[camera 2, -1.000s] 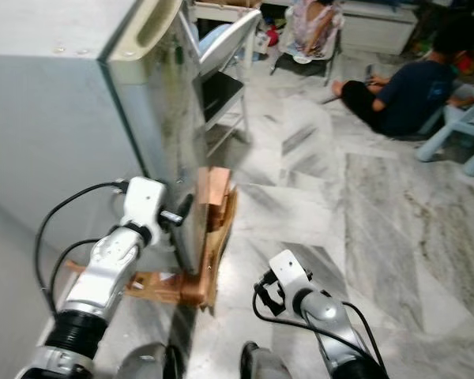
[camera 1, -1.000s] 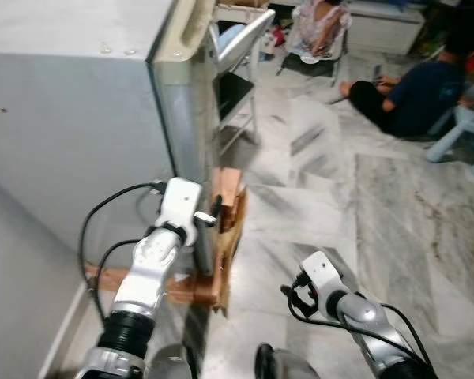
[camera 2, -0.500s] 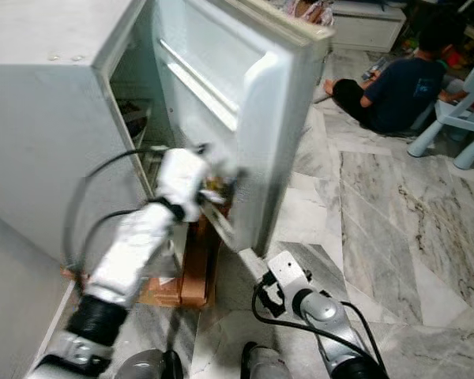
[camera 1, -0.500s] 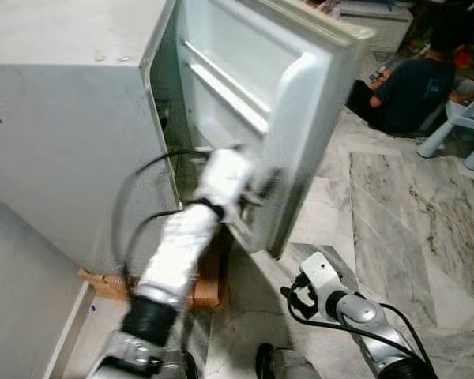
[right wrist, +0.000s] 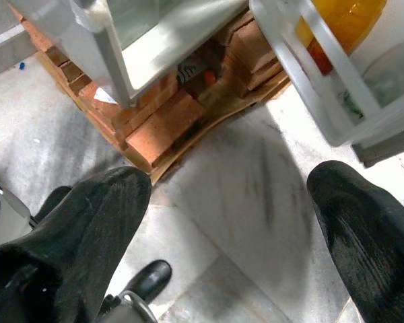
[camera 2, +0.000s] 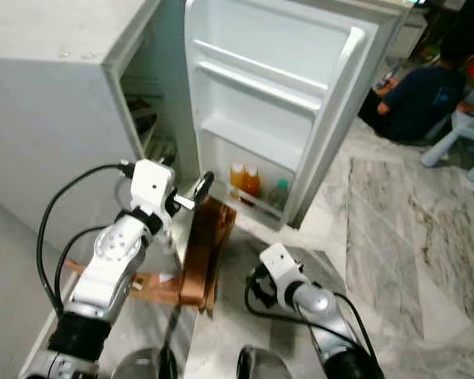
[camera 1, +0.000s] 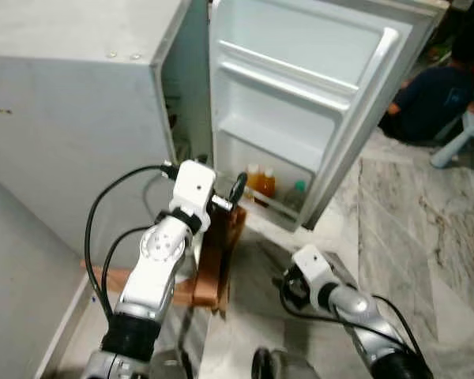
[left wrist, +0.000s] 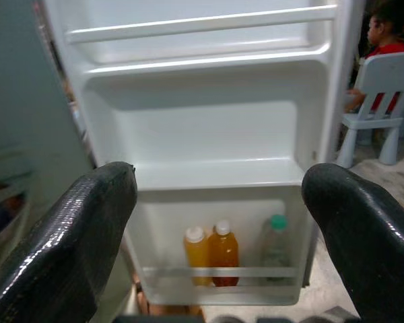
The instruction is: Restocking fridge
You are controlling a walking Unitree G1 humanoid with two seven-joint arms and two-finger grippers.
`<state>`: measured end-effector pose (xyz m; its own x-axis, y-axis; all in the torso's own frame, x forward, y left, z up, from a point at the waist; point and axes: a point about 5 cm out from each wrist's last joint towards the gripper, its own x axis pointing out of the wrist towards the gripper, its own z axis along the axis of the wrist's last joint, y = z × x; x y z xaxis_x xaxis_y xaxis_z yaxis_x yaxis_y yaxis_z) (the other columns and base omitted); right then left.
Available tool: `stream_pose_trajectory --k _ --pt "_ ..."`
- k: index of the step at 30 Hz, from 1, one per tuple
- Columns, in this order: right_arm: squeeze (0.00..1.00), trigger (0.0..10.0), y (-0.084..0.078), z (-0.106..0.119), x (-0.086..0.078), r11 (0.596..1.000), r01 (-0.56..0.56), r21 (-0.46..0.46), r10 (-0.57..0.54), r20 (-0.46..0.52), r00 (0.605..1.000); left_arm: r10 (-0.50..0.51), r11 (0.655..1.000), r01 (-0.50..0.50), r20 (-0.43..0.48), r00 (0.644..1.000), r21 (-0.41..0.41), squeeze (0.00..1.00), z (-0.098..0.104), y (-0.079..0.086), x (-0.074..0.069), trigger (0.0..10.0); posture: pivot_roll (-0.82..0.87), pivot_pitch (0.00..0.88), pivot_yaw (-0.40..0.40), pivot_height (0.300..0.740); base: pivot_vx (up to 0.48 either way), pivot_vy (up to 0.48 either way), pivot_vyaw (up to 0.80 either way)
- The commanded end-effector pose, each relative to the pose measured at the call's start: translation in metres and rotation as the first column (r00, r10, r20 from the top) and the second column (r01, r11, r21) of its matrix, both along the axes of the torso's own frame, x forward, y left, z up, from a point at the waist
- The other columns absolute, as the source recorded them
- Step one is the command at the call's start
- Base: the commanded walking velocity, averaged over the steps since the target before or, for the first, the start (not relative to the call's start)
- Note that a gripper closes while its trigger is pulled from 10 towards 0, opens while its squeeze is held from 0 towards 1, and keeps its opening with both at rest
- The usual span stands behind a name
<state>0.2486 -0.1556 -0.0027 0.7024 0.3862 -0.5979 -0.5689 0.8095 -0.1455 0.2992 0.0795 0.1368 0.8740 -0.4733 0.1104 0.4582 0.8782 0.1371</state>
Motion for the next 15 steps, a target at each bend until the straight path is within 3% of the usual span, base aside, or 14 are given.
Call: stream_pose_trajectory --k 1,11,15 --pt "0.0 10.0 -0.005 -0.001 -0.002 1.0 0.004 -0.01 -0.004 -0.004 1.0 -0.011 1.0 0.011 0.006 1.0 0.013 0.0 -0.001 -0.002 -0.003 10.0 0.02 0.069 -0.025 0.74 0.251 -0.379 0.0" --pt "0.0 10.0 0.001 0.0 -0.001 1.0 -0.012 -0.003 0.012 0.006 1.0 0.011 1.0 -0.011 -0.011 1.0 0.026 0.0 -0.008 0.003 -0.006 10.0 0.03 0.07 -0.023 0.74 0.285 -0.378 0.0" --pt "0.0 10.0 0.0 0.004 0.0 1.0 0.004 0.009 -0.004 0.035 0.999 0.103 0.994 -0.101 -0.037 0.994 0.046 0.0 -0.018 0.021 -0.011 10.0 0.03 0.071 -0.023 0.74 0.319 -0.354 0.0"
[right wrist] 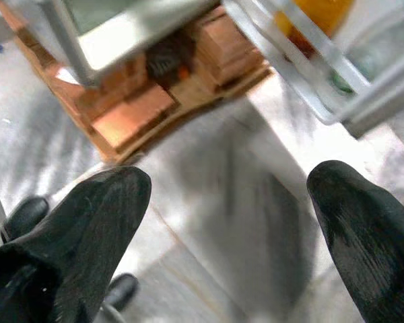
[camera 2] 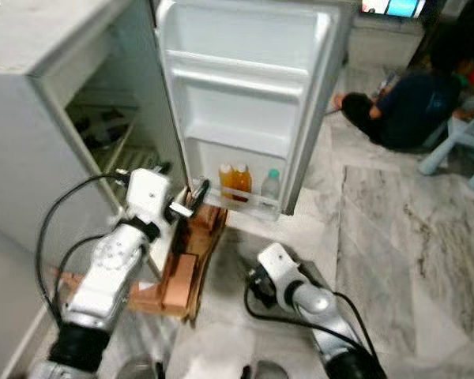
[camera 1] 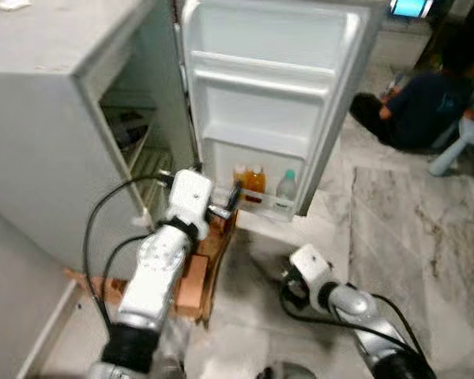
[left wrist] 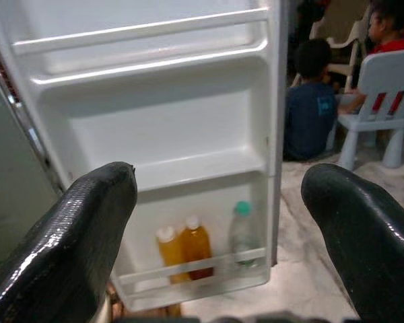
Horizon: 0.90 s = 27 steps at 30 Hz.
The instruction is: Restocking fridge
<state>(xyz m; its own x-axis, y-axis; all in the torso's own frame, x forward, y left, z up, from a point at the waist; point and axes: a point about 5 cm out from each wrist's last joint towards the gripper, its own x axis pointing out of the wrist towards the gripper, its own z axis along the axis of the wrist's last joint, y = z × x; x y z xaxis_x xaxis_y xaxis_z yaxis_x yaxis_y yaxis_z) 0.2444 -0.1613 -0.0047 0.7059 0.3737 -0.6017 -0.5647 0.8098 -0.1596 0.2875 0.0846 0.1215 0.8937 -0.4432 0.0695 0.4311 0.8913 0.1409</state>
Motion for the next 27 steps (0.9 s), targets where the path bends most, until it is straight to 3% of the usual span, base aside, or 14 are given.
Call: stream_pose_trajectory --k 1,6,12,19,27 --pt "0.0 10.0 0.006 0.006 0.004 1.0 -0.001 0.025 0.001 0.032 0.999 0.065 0.998 -0.065 -0.003 0.998 0.023 0.0 -0.003 0.015 0.0 10.0 0.03 0.071 -0.023 0.74 0.322 -0.349 0.0" --pt "0.0 10.0 0.004 0.012 0.006 0.998 0.04 0.046 -0.044 0.085 0.995 0.253 0.964 -0.25 -0.035 0.967 0.091 0.0 -0.018 0.046 -0.004 10.0 0.03 0.079 -0.022 0.74 0.343 -0.332 0.0" --pt "0.0 10.0 0.001 0.017 0.011 0.996 0.049 0.079 -0.056 0.092 0.994 0.38 0.922 -0.371 -0.071 0.922 0.114 0.0 -0.028 0.064 -0.012 10.0 0.05 0.081 -0.024 0.74 0.354 -0.321 0.0" --pt "0.0 10.0 0.004 0.025 0.019 0.996 0.022 0.081 -0.031 0.115 0.993 0.399 0.915 -0.388 -0.118 0.909 0.106 0.0 -0.038 0.062 -0.026 10.0 0.05 0.1 -0.03 0.74 0.348 -0.326 0.0" --pt "0.0 10.0 0.007 0.027 0.023 0.996 0.025 0.083 -0.035 0.129 0.991 0.423 0.905 -0.412 -0.137 0.896 0.103 0.0 -0.043 0.065 -0.022 10.0 0.04 0.093 -0.033 0.74 0.375 -0.295 0.0"
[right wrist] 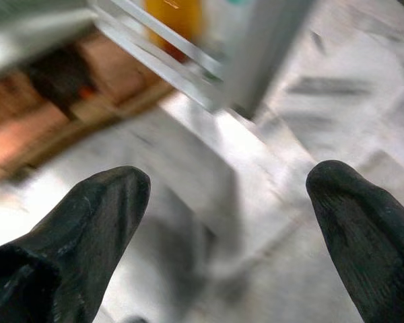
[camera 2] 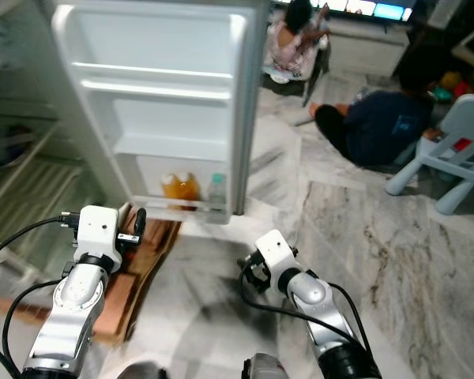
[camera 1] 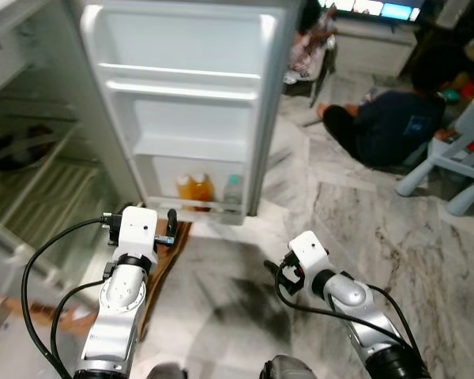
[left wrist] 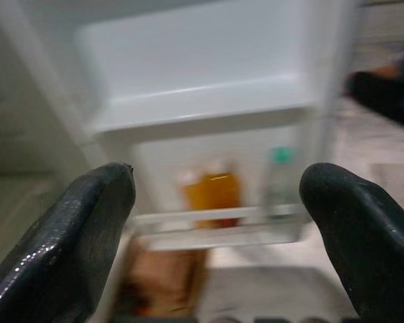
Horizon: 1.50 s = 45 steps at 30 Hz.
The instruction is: Restocking fridge
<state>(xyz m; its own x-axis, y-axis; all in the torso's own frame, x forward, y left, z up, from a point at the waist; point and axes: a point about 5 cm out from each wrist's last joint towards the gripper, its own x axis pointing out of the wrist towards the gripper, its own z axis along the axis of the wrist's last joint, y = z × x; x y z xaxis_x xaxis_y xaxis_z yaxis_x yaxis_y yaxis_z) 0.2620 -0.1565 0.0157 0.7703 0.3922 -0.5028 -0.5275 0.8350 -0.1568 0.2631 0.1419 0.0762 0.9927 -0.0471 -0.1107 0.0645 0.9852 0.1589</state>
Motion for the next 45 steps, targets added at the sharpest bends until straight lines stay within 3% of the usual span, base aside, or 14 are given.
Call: stream_pose_trajectory --k 1,6,8,13,25,36,45 --pt "0.0 10.0 0.003 0.007 0.006 1.0 0.005 0.014 -0.005 0.034 0.999 0.022 1.0 -0.022 0.012 1.0 0.013 0.0 0.003 0.008 0.004 10.0 0.04 0.091 -0.032 0.74 0.382 -0.285 0.0" --pt "0.0 10.0 0.005 0.01 0.009 0.999 0.025 0.028 -0.027 0.069 0.997 0.027 1.0 -0.027 0.005 1.0 0.014 0.0 0.003 0.008 0.004 10.0 0.03 0.078 -0.027 0.74 0.382 -0.289 0.0" --pt "0.0 10.0 0.004 0.024 0.016 0.995 0.082 0.05 -0.09 0.188 0.978 0.042 0.999 -0.042 -0.011 0.999 0.014 0.0 -0.004 0.011 0.0 10.0 0.01 0.065 -0.017 0.74 0.384 -0.281 0.0" --pt "0.0 10.0 0.0 0.039 0.024 0.987 0.13 0.097 -0.152 0.282 0.947 0.05 0.999 -0.05 -0.037 0.998 0.01 0.0 -0.013 0.013 -0.004 10.0 0.0 0.054 -0.015 0.74 0.395 -0.267 0.0" --pt "0.0 10.0 0.002 0.048 0.031 0.985 0.115 0.125 -0.152 0.346 0.926 0.031 0.999 -0.031 0.0 1.0 0.018 0.0 -0.004 0.009 0.014 10.0 0.01 0.051 -0.02 0.74 0.419 -0.126 0.19" --pt "0.0 10.0 0.003 0.045 0.03 0.983 0.114 0.141 -0.156 0.334 0.93 0.052 0.998 -0.053 0.023 0.998 0.036 0.0 -0.001 0.014 0.019 10.0 0.01 0.049 -0.025 0.74 0.451 0.0 0.2" --pt "0.0 10.0 0.004 0.045 0.034 0.985 0.11 0.133 -0.149 0.338 0.929 0.05 0.998 -0.052 0.048 0.998 0.041 0.0 0.006 0.011 0.031 10.0 0.01 0.051 -0.029 0.74 0.459 0.0 0.0"
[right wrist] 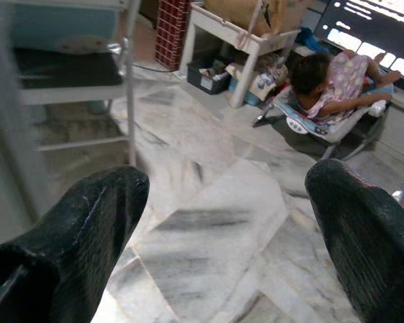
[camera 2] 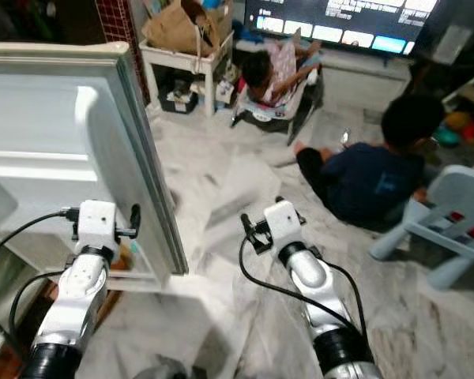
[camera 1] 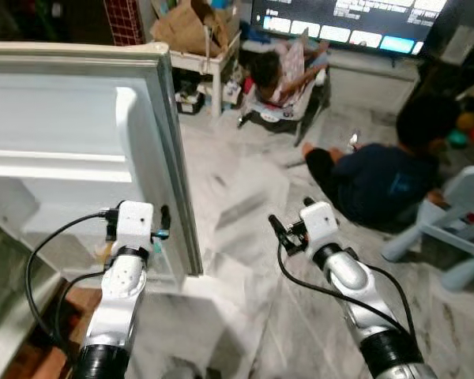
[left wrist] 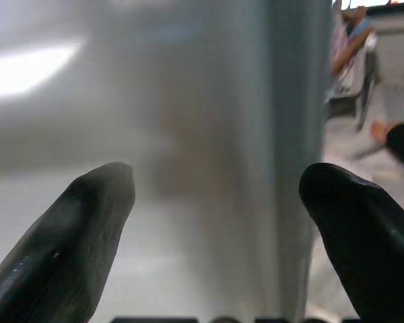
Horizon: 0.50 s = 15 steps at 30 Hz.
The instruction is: Restocking fridge
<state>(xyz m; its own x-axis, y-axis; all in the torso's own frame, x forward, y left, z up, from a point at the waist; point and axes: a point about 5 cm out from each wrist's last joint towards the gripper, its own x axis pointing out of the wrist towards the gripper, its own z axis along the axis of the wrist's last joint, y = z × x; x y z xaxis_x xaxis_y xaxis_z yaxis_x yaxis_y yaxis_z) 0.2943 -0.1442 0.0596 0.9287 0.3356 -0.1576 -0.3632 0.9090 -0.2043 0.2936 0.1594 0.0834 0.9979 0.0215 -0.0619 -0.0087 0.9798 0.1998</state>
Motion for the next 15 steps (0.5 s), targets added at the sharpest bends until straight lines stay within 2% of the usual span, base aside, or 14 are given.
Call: stream_pose_trajectory --k 1,3,10,14,15 --pt "0.0 10.0 -0.009 0.001 0.002 1.0 0.021 -0.009 -0.021 0.005 1.0 -0.018 1.0 0.018 0.006 1.0 -0.001 0.0 0.0 -0.007 0.002 10.0 0.01 0.051 -0.028 0.74 0.458 0.0 0.0" --pt "0.0 10.0 -0.009 0.001 0.002 1.0 0.021 -0.01 -0.021 0.005 1.0 -0.019 1.0 0.019 0.012 1.0 0.002 0.0 0.001 -0.008 0.002 10.0 0.01 0.052 -0.028 0.74 0.429 0.0 0.0" --pt "0.0 10.0 -0.01 -0.001 -0.001 1.0 0.021 -0.017 -0.021 0.002 1.0 -0.012 1.0 0.012 -0.003 1.0 0.009 0.0 -0.007 -0.004 -0.01 10.0 0.01 0.055 -0.028 0.74 0.0 0.0 0.0" --pt "0.0 10.0 -0.01 -0.001 0.0 1.0 0.02 -0.019 -0.02 0.004 1.0 -0.023 1.0 0.023 0.013 1.0 0.016 0.0 -0.004 -0.003 -0.016 10.0 0.01 0.058 -0.029 0.74 0.0 0.0 0.0" --pt "0.0 10.0 -0.009 -0.001 0.001 1.0 0.019 -0.019 -0.019 0.005 1.0 -0.042 0.999 0.041 0.034 0.999 0.022 0.0 0.0 -0.003 -0.022 10.0 0.01 0.058 -0.029 0.74 0.0 0.0 0.0"
